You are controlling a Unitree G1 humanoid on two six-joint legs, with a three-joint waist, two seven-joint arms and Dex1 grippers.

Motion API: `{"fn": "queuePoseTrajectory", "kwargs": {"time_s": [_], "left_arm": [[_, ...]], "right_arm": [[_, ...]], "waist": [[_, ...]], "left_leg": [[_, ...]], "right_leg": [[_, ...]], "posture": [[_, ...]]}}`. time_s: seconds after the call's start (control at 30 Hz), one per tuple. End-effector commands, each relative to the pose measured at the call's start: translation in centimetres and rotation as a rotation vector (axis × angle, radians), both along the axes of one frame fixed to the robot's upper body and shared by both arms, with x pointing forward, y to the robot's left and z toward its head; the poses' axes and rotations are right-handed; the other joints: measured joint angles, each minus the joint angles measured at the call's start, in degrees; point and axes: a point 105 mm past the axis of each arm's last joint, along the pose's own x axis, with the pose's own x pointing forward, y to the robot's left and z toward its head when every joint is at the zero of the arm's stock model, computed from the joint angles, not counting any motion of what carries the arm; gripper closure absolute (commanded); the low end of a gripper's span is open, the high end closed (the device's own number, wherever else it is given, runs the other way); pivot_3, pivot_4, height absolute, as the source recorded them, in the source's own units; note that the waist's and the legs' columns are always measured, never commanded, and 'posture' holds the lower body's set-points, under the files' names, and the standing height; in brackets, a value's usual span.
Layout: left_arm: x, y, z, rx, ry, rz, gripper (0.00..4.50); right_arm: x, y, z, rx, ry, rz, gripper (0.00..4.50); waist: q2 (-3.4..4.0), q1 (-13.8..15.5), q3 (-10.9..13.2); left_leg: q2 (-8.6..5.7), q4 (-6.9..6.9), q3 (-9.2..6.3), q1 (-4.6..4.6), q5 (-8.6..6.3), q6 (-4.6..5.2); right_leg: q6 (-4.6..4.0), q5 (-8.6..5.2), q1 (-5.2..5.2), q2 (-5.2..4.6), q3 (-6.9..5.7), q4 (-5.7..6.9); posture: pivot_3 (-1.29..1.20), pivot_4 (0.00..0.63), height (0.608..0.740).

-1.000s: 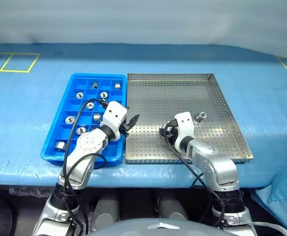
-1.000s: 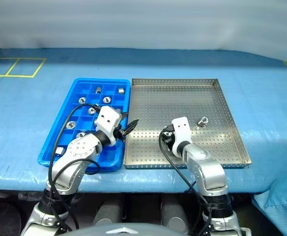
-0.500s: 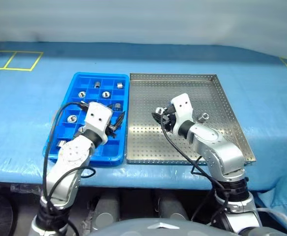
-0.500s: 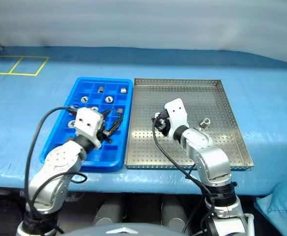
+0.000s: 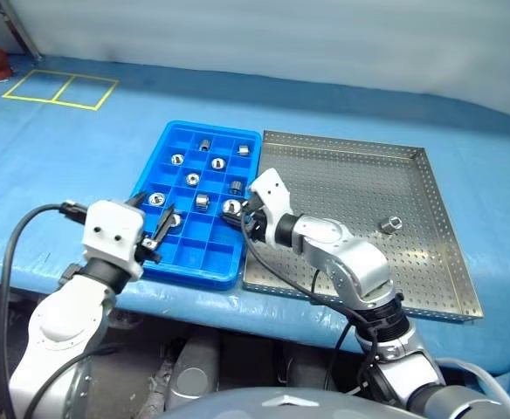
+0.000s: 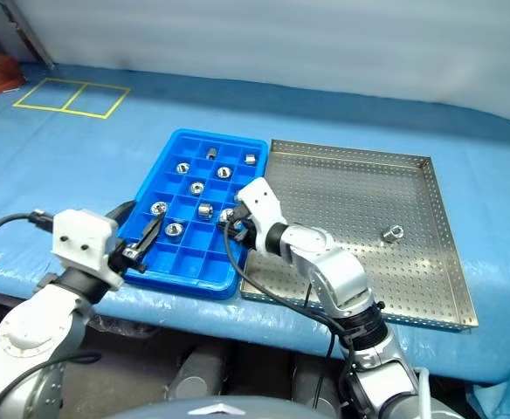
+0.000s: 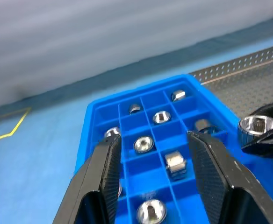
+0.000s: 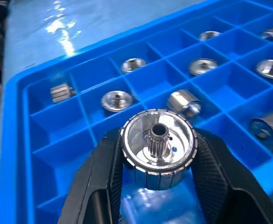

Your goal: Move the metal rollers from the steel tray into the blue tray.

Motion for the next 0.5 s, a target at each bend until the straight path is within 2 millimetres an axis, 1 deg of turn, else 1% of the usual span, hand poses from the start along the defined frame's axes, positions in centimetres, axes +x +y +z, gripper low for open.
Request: {"fn": "queuePoseTrajectory", "kwargs": {"time_s": [0.03, 0.13, 0.27, 0.5], "left_arm": [[-0.9, 0.1, 1.0, 0.005, -0.034, -0.037, 2.09], [-1.6, 0.5, 0.5, 0.016, -0.002, -0.048, 2.09], [-2.7, 2.2, -0.4, 0.028, 0.055, 0.001, 2.09], [-2.9, 2.2, -0.3, 0.012, 0.056, -0.006, 2.09]], "right_arm": [[-0.8, 1.5, 0.5, 0.017, -0.030, 0.076, 2.79], [-1.0, 1.7, 0.3, 0.018, -0.021, 0.094, 2.79], [-1.2, 1.8, -0.2, 0.007, -0.008, 0.106, 2.79], [-1.0, 1.8, -0.3, 0.006, -0.008, 0.099, 2.79]], "waist": [[0.00, 0.88, 0.01], [0.00, 2.19, 0.01], [0.00, 3.23, 0.01], [0.00, 5.81, 0.01]], "left_leg": [[0.00, -0.02, -0.04, -0.01, 0.00, 0.00], [0.01, -0.10, -0.17, -0.02, -0.02, -0.06], [0.04, -0.28, -0.22, -0.03, -0.07, -0.16], [0.19, -0.39, -0.42, -0.06, -0.19, -0.37]], "right_leg": [[-0.03, -0.02, 0.00, -0.02, -0.08, -0.01], [-0.14, -0.10, 0.00, -0.11, -0.36, -0.04], [-0.22, -0.16, -0.04, -0.14, -0.50, -0.16], [-0.42, -0.37, -0.03, -0.04, -0.83, -0.20]], "posture": [[0.52, 0.150, 0.740], [0.52, 0.150, 0.740], [0.53, 0.150, 0.740], [0.54, 0.150, 0.740]]}}
